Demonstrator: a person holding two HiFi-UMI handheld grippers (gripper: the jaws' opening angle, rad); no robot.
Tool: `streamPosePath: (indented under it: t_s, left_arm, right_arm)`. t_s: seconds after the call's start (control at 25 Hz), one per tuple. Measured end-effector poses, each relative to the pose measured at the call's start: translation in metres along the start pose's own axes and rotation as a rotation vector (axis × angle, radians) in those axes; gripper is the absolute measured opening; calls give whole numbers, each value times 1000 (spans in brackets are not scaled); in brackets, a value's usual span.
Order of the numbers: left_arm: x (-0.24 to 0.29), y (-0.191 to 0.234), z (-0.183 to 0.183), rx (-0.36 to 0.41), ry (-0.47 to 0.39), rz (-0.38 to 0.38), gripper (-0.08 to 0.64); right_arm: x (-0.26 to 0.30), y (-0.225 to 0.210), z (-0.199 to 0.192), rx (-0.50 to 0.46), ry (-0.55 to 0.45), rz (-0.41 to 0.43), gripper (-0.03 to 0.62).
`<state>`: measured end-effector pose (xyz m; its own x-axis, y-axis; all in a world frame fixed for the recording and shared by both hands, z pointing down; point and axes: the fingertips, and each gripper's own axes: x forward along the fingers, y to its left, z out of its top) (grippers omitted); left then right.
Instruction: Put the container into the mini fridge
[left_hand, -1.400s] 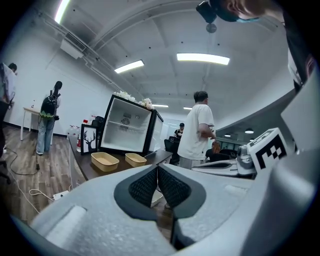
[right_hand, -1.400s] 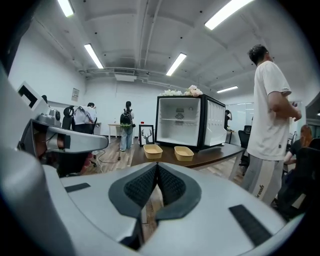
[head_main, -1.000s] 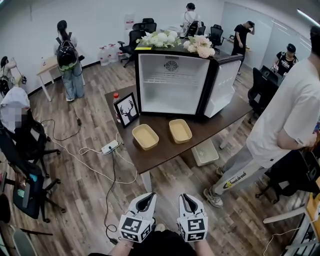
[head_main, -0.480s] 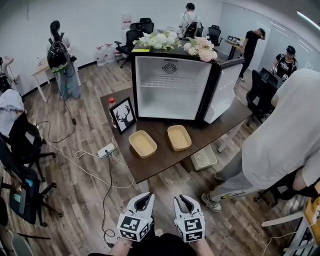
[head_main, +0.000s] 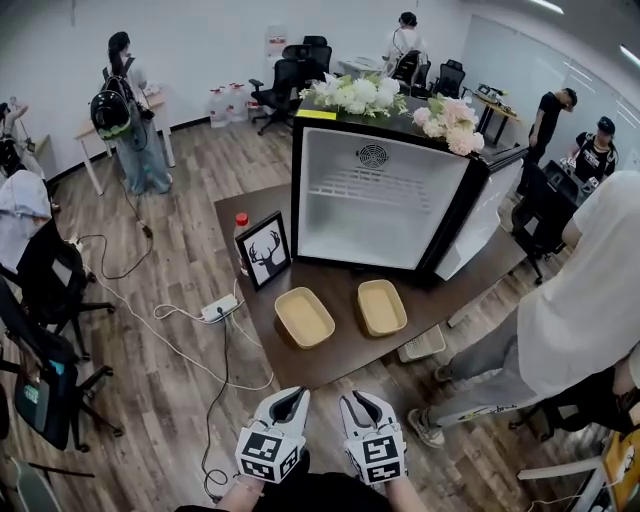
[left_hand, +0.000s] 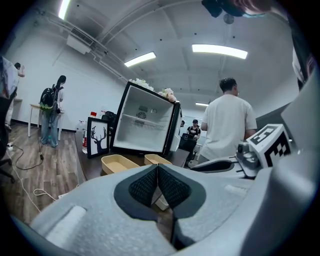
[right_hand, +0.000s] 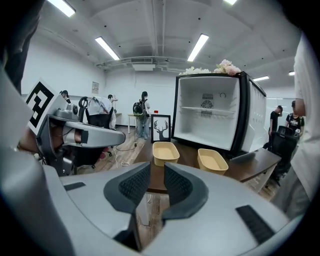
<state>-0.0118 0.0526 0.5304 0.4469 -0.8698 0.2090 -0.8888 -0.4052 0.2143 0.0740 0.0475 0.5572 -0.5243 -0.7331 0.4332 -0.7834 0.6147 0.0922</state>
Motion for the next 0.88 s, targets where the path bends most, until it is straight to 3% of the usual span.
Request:
streamPosePath:
  t_s: [0.24,0.44,0.6,0.76,0.88]
  left_arm:
    - [30,56,15,-10,-1,28,9]
    - [53,96,25,-2,16,27,9]
    - [65,122,33,-7,27,33,9]
    - [71,135,36,-6,36,34,9]
    - [71,144,31,-17,55,51,9]
  right_arm:
    - [62,5,27,-152,26,17,91]
    - [110,7,32,-126,84,58,95]
    - [134,13,38,-52,100,95,100]
    - [153,16,35,-112,146,120,106]
    - [167,20,31,-54,164,163,107]
